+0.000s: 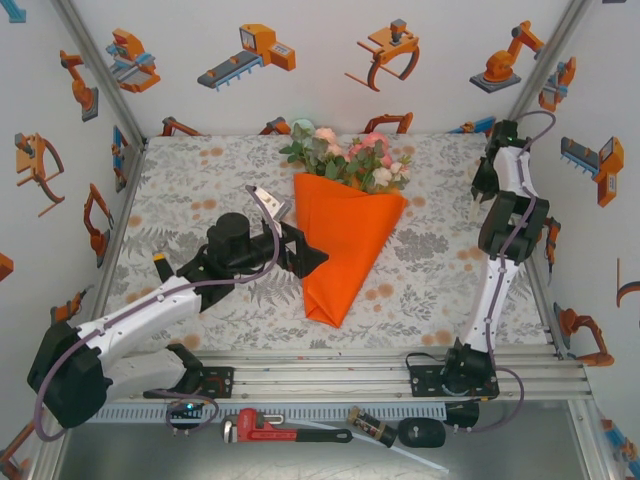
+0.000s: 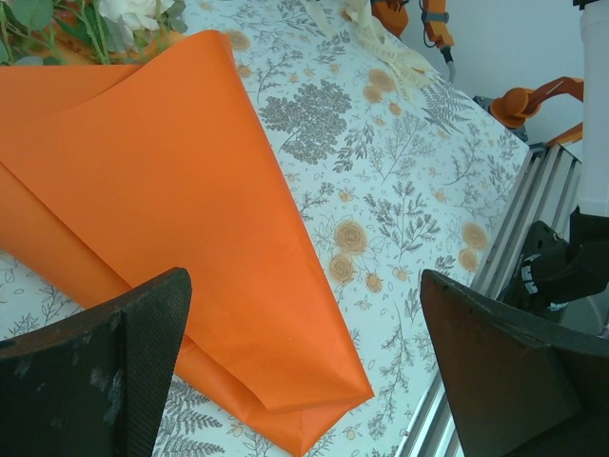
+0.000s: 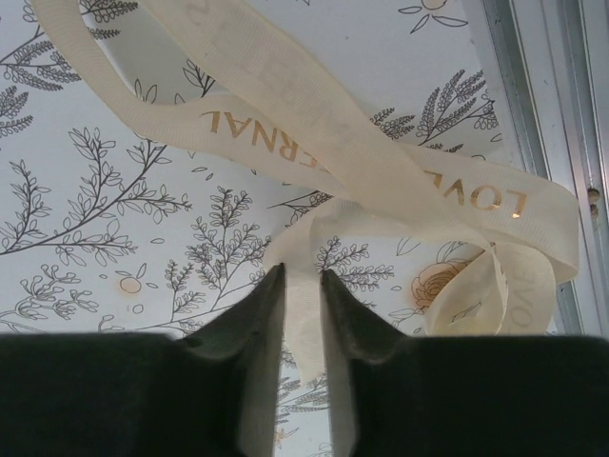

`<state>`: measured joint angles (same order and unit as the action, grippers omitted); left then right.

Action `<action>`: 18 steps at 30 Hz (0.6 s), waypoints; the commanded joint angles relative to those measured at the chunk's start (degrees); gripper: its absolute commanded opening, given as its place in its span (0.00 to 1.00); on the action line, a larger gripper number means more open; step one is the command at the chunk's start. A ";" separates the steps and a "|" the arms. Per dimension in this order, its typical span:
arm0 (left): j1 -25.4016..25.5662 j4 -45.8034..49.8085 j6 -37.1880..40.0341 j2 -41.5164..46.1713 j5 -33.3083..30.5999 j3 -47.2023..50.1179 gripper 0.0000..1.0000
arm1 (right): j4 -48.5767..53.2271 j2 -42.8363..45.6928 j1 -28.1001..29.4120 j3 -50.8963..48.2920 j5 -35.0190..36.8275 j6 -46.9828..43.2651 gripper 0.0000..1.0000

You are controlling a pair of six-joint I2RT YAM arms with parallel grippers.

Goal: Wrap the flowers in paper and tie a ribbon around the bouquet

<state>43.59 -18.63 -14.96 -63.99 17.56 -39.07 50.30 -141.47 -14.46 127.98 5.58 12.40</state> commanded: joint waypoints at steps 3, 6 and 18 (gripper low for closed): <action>0.36 -0.75 0.28 1.85 -0.32 0.66 0.97 | 0.52 -1.21 -1.18 0.20 0.71 -0.82 0.44; 0.39 -0.82 0.28 1.72 -0.36 0.65 0.97 | 0.50 -1.77 -1.36 0.34 -1.19 -1.66 0.40; 0.42 -0.72 0.44 0.88 -0.43 0.14 0.97 | 0.39 0.27 -1.11 0.15 -5.69 -1.07 0.01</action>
<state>43.59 -18.61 -14.96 -63.40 17.50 -38.85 50.09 -142.74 -15.62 127.98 1.80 11.29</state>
